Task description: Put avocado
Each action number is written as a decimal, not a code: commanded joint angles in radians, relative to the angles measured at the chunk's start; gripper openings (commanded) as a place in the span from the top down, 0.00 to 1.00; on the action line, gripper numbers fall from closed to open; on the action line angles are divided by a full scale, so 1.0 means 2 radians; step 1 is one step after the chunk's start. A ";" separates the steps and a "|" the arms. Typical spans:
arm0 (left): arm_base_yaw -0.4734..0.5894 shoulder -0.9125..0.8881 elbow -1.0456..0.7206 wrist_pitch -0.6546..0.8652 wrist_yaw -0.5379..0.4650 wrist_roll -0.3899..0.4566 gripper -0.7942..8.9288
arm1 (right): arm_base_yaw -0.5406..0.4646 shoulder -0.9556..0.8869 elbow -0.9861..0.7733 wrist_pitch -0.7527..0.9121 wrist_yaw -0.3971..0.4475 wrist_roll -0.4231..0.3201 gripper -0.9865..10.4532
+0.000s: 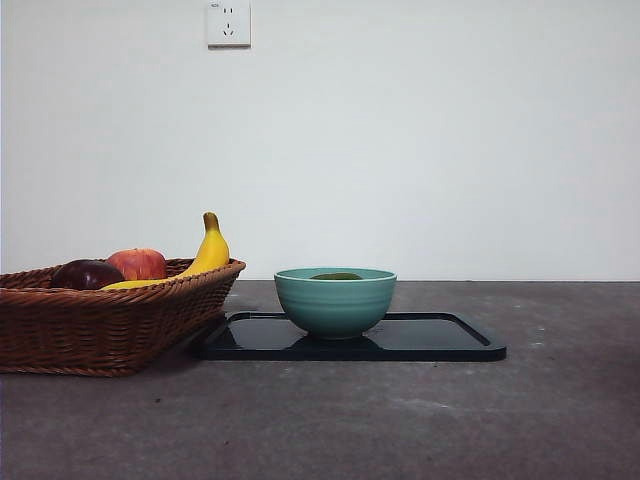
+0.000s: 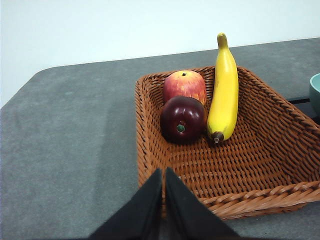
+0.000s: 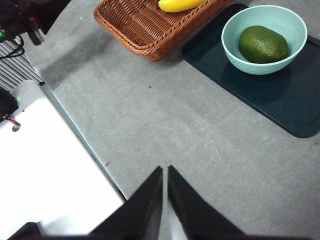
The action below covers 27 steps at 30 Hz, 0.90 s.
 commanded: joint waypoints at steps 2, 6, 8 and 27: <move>0.001 -0.001 -0.010 -0.004 -0.001 -0.005 0.91 | 0.005 0.002 0.001 0.004 -0.002 0.002 0.91; 0.001 -0.001 -0.010 -0.004 -0.001 -0.005 0.91 | 0.005 0.002 0.001 0.004 -0.002 0.002 0.91; 0.001 -0.001 -0.010 -0.004 -0.001 -0.005 0.91 | 0.005 0.002 0.001 0.003 -0.002 0.002 0.91; 0.001 -0.001 -0.010 -0.004 -0.001 -0.005 0.91 | -0.199 -0.118 -0.079 0.153 0.000 -0.033 0.91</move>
